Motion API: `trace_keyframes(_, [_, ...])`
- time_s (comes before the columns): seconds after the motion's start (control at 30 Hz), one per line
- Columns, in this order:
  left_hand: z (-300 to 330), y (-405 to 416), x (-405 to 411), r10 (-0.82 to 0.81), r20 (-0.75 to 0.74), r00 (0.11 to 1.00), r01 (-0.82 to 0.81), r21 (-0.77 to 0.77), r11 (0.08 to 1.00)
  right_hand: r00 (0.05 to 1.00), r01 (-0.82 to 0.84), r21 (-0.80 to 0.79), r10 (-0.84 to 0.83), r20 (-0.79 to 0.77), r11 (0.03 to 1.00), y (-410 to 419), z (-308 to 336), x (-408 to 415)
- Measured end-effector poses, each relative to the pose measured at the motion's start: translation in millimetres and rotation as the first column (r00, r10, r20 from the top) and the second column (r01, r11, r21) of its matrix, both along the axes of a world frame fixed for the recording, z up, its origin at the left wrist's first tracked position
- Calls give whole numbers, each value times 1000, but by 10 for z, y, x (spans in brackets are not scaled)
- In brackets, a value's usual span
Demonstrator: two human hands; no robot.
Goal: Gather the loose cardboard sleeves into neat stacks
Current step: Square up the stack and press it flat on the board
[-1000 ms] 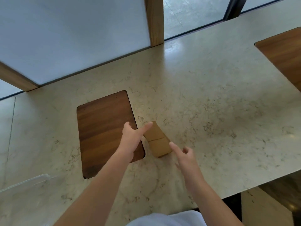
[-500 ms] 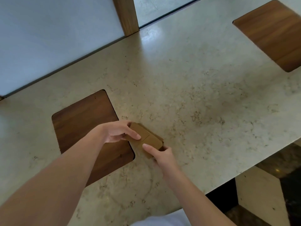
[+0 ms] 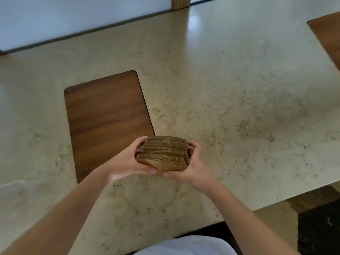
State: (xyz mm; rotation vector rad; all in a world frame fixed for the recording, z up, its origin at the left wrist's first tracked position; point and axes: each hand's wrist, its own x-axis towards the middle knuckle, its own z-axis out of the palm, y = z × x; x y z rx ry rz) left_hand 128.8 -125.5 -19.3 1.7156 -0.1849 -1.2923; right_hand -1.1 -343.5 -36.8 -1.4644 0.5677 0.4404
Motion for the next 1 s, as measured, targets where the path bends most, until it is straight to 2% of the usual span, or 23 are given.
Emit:
trace_keyframes(0.13, [-194, 302, -474, 91, 312, 946, -106, 32, 994, 955, -227, -134, 248, 165, 965, 27, -27, 57])
trace_keyframes(0.23, [-364, 588, -796, 247, 426, 870, -273, -1, 962, 880, -358, -234, 411, 241, 904, 242, -62, 193])
trace_keyframes(0.3, [-401, 735, -949, 263, 588, 765, -320, -8, 947, 805, -399, -424, 532, 264, 813, 341, -130, 258])
trace_keyframes(0.37, [-502, 943, -1038, 184, 694, 696, -300, 48, 953, 682, -460, -616, 699, 217, 640, 481, -285, 324])
trace_keyframes(0.43, [-604, 1103, -1089, -1, 726, 688, -223, 213, 951, 604, -488, -714, 784, 139, 502, 566, -394, 353])
trace_keyframes(0.5, [-674, 1190, -1122, -188, 746, 639, -145, 357, 923, 579, -484, -739, 805, 133, 470, 601, -473, 338])
trace_keyframes(0.6, [-663, 1138, -1099, -173, 770, 614, -158, 335, 929, 547, -474, -759, 825, 142, 445, 579, -473, 313])
trace_keyframes(0.73, [-606, 984, -1062, -138, 780, 610, -215, 331, 919, 566, -462, -782, 818, 102, 418, 659, -429, 324])
trace_keyframes(0.87, [-547, 960, -1066, -124, 801, 585, -216, 301, 929, 562, -385, -822, 813, 152, 420, 695, -371, 289])
trace_keyframes(1.0, [-586, 994, -1094, -198, 808, 555, -172, 344, 923, 542, -401, -859, 838, 58, 319, 707, -432, 184])
